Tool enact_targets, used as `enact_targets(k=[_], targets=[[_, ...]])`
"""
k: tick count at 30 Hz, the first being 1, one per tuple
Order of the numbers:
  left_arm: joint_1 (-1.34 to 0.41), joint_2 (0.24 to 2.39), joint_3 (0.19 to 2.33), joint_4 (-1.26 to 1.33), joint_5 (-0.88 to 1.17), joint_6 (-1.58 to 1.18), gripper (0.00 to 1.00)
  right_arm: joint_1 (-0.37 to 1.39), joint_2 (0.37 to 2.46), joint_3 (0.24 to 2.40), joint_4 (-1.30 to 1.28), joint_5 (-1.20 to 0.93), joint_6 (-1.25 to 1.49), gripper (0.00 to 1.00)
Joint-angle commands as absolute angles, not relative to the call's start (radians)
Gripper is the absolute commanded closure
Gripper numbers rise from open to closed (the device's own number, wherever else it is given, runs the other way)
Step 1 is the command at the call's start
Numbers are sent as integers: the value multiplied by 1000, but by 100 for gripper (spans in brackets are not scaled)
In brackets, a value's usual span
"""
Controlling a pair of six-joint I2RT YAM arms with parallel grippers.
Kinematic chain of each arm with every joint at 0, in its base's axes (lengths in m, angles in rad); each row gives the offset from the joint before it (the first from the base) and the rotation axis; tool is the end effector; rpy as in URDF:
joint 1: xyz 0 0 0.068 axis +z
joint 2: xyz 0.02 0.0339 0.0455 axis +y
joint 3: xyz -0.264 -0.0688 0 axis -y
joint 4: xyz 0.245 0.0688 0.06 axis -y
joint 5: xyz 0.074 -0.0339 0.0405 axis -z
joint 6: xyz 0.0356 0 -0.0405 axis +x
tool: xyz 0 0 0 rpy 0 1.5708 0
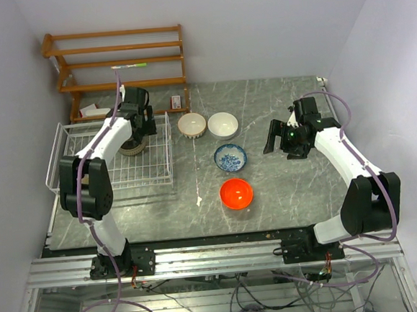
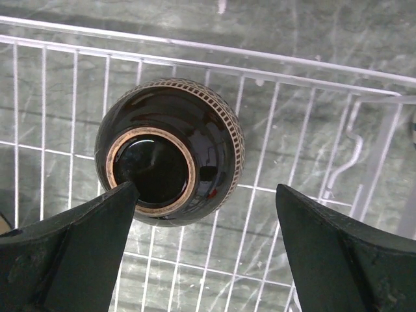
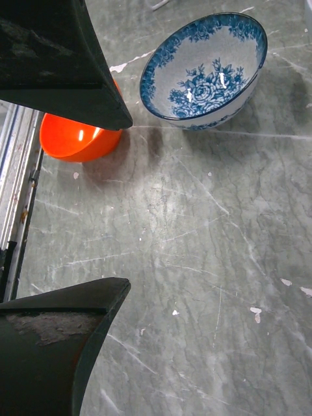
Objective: Load the bowls into the dish rack
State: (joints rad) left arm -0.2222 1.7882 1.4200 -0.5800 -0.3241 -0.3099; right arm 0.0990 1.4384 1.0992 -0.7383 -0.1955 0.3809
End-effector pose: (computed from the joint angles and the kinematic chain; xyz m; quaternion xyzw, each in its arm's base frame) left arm 0.3829 -0.0749 0.2515 -0.0906 0.9364 0.0687 0.3320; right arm 0.2856 0.0353 0.2543 0.1120 0.9589 0.1497 0.2135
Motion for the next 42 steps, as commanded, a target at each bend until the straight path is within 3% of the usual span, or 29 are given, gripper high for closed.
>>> enact_targets(k=[1,22,42], targets=[[-178,1825,1377,-581,-389,-316,1,92,1427,1085,-732,-197,372,4],[109,1813,1329,-492,-420,-251,0,92,1418,1101,-765,-181,368,4],[209,1823,1381,-506,-461,-304,1,93,1442,1141,-789,-172,357,4]])
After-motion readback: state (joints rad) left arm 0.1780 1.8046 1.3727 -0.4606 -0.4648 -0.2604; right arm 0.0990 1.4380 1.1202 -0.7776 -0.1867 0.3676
